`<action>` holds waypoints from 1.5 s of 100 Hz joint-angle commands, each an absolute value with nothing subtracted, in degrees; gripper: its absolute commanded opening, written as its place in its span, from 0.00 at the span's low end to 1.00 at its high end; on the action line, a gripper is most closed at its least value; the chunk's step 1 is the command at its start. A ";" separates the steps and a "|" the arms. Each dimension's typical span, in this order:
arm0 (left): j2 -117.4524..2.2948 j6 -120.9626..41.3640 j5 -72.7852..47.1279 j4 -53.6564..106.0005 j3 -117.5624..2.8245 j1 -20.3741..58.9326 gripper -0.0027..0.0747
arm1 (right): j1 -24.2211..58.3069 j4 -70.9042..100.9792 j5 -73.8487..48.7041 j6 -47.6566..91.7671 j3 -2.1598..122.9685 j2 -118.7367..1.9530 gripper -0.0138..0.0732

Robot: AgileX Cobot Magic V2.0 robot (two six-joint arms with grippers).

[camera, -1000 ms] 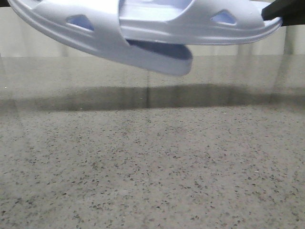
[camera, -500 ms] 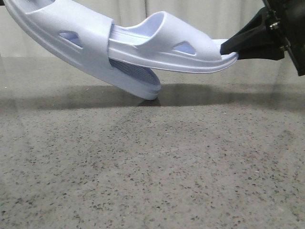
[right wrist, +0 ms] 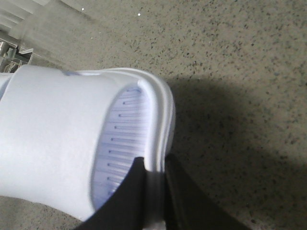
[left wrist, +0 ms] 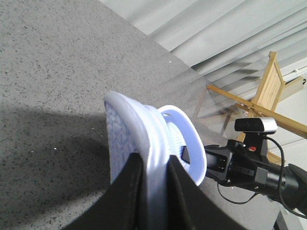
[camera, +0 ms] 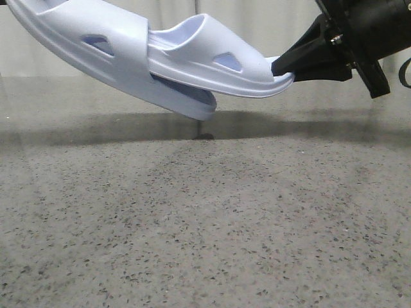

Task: Insert blue slippers together front up
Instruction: 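Lower the nested slippers onto the table with both grippers, then open both grippers and raise them away from the slippers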

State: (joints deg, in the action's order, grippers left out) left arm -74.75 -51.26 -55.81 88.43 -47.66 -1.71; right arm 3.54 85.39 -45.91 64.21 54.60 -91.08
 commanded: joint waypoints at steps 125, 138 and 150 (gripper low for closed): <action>-85.89 -64.33 -49.08 84.75 -48.91 -0.74 0.28 | -16.89 84.58 -75.06 65.01 56.80 -85.32 0.36; -85.53 -65.96 -48.17 82.81 -49.29 -1.62 0.44 | -16.89 84.54 -75.06 65.01 56.80 -85.32 0.36; -84.38 -66.07 -48.08 80.13 -49.29 -4.53 0.52 | -17.01 83.97 -75.06 65.01 56.80 -85.32 0.36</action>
